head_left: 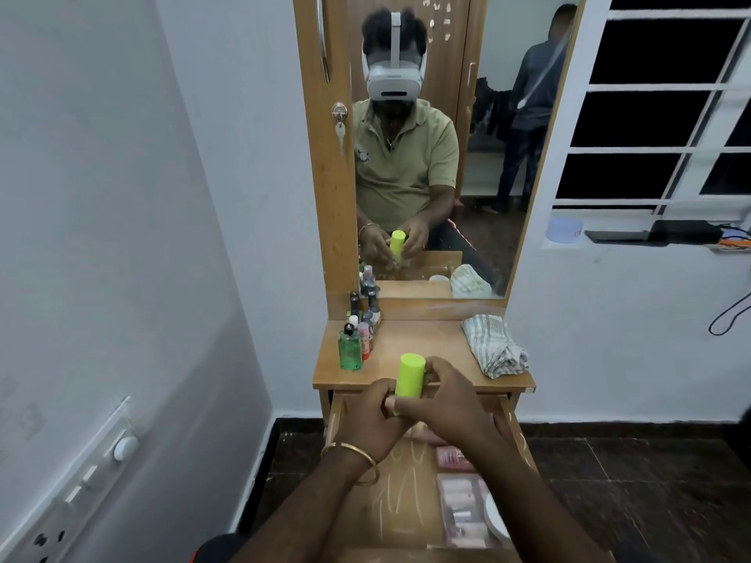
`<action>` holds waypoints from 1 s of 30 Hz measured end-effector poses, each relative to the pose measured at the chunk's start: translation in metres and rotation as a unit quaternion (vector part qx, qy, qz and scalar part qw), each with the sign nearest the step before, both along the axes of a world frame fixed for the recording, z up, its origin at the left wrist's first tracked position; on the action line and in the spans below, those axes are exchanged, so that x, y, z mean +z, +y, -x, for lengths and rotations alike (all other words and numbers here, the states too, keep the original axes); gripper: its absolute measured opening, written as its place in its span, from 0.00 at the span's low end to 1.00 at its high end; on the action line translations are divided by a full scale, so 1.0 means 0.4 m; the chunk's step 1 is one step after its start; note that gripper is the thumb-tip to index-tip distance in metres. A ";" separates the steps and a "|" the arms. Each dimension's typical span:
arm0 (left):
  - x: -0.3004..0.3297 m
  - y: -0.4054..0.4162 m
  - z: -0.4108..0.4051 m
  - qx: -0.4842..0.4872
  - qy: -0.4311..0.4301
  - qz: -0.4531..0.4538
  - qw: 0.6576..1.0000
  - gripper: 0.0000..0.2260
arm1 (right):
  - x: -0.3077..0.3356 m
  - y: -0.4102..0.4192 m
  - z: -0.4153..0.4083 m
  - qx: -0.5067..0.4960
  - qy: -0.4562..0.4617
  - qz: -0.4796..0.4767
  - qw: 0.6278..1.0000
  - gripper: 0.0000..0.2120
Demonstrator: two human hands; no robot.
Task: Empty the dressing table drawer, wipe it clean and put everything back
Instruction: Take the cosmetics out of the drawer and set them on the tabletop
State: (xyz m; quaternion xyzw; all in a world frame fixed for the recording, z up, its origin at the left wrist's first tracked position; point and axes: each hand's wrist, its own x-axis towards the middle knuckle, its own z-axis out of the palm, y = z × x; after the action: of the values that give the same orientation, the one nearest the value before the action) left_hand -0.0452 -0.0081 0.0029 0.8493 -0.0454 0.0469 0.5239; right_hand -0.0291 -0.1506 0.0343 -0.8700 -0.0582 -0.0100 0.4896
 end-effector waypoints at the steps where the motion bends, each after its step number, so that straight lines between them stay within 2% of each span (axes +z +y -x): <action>1: 0.006 0.001 -0.009 -0.001 -0.010 0.011 1.000 0.10 | -0.002 0.000 -0.002 0.005 -0.009 -0.009 1.000 0.22; 4: 0.018 0.005 -0.033 0.009 -0.031 0.055 0.998 0.16 | -0.013 0.004 -0.028 -0.006 -0.046 -0.025 0.999 0.17; 7: 0.016 0.030 -0.050 0.078 -0.059 0.031 0.995 0.21 | -0.016 0.020 -0.078 -0.037 -0.061 -0.034 0.997 0.18; 10: 0.013 0.074 -0.069 0.192 -0.124 0.030 0.973 0.16 | -0.017 0.037 -0.153 -0.066 -0.073 -0.033 0.995 0.22; 13: -0.005 0.130 -0.108 0.268 -0.105 0.058 0.956 0.15 | -0.035 0.057 -0.233 -0.098 -0.069 -0.034 0.992 0.25; 19: -0.028 0.203 -0.213 0.211 0.008 0.021 0.977 0.19 | -0.081 0.098 -0.349 -0.104 -0.070 -0.003 0.992 0.21; 30: -0.074 0.230 -0.233 0.158 0.031 0.044 0.986 0.21 | -0.112 0.143 -0.452 -0.106 -0.110 -0.021 0.988 0.22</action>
State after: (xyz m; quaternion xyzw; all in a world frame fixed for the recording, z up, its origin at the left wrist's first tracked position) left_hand 0.0481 0.0837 -0.0266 0.8229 0.1083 0.1045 0.5478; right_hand 0.1518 -0.0935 -0.0105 -0.8541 -0.0185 -0.1590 0.4949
